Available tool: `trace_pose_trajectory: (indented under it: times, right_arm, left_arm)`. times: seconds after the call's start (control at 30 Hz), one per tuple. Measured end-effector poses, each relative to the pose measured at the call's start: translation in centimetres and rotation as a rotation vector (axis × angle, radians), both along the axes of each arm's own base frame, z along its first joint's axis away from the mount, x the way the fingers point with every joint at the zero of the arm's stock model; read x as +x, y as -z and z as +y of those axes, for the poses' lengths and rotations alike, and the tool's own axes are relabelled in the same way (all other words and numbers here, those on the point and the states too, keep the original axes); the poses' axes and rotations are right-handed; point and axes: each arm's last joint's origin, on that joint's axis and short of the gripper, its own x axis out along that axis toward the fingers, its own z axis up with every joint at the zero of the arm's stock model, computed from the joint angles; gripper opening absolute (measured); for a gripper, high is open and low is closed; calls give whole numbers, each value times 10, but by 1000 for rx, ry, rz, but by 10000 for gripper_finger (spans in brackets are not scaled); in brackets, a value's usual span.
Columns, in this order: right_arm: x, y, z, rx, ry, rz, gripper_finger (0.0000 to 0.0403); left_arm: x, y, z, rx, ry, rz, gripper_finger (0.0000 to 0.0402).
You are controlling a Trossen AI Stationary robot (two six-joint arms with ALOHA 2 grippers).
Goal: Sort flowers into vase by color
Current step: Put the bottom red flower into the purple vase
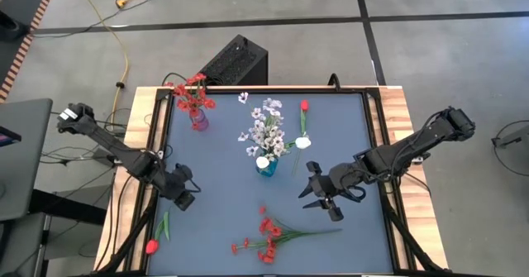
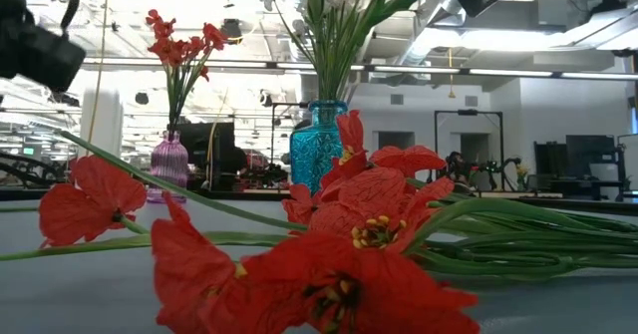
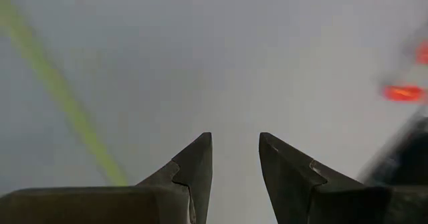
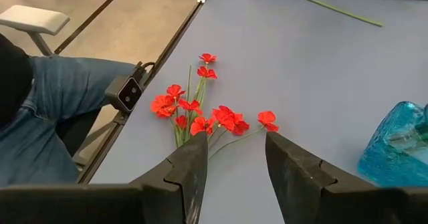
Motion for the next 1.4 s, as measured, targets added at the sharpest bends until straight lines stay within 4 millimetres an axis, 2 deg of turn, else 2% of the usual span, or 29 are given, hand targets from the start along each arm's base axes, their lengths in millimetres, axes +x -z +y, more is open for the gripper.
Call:
trace_pose_trajectory:
  times: [0.23,0.67,0.97,1.1,1.27,1.4]
  right_arm:
    - [1,0,-3,-13,4,-6,177]
    - [1,0,-3,-14,4,-6,177]
    - [1,0,-3,-18,2,-7,177]
    - [1,0,-3,-19,1,-8,177]
    - [1,0,-3,-19,1,-8,177]
    - [1,0,-3,-19,1,-8,177]
  left_arm:
    - [-7,16,3,106,-60,221,112]
    - [-1,37,-2,177,-15,402,112]
    - [0,49,-3,178,30,417,110]
    - [2,49,-4,163,38,395,82]
    - [4,49,-5,159,19,379,12]
    - [7,46,-6,182,30,346,5]
